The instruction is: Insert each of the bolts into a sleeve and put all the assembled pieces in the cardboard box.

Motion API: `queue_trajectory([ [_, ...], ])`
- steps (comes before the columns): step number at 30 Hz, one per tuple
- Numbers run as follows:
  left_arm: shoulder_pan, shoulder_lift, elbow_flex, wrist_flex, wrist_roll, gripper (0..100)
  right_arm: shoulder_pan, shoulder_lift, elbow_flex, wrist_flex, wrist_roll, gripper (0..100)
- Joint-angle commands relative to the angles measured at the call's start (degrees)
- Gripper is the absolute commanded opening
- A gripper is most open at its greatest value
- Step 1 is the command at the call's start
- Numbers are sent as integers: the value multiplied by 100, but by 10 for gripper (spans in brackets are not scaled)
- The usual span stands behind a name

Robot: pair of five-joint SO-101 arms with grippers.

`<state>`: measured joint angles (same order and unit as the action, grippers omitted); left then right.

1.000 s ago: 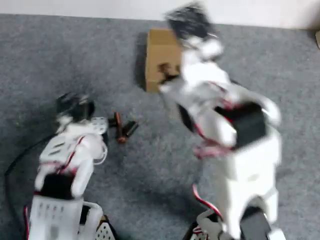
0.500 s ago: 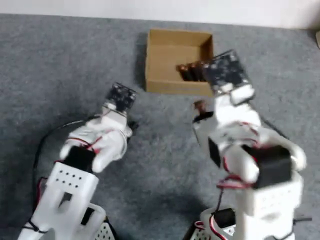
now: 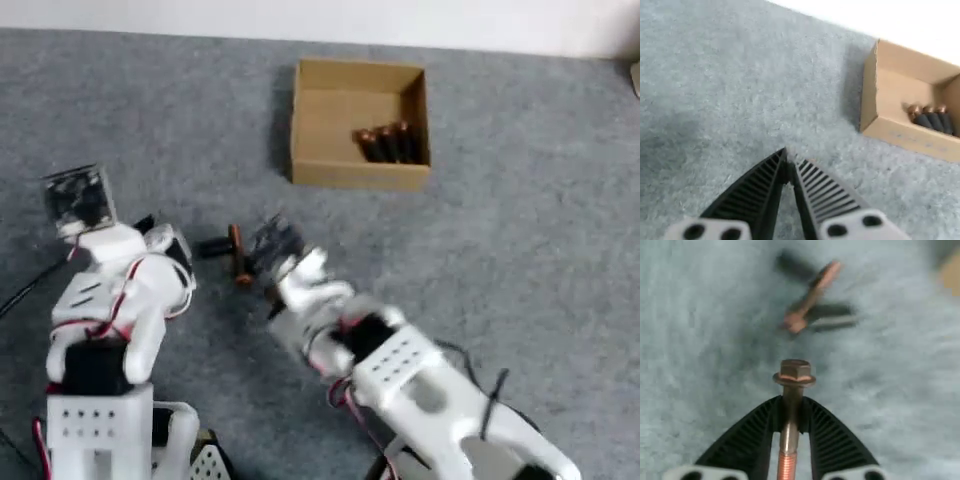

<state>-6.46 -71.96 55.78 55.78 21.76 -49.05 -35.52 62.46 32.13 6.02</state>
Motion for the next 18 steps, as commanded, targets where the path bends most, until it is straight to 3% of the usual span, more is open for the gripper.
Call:
queue_trajectory([
  [1,-75,-400,92,-97,53,7,-198,875,-171,-848,-615,16],
  [9,31,-444,295,-615,70,7,-66,2730,-1833,374,-633,281],
  [14,171,-435,277,-844,809,7,470,1938,-2466,1314,-642,286],
  [18,268,-40,268,-1064,844,7,1314,514,-2756,1921,-607,286],
])
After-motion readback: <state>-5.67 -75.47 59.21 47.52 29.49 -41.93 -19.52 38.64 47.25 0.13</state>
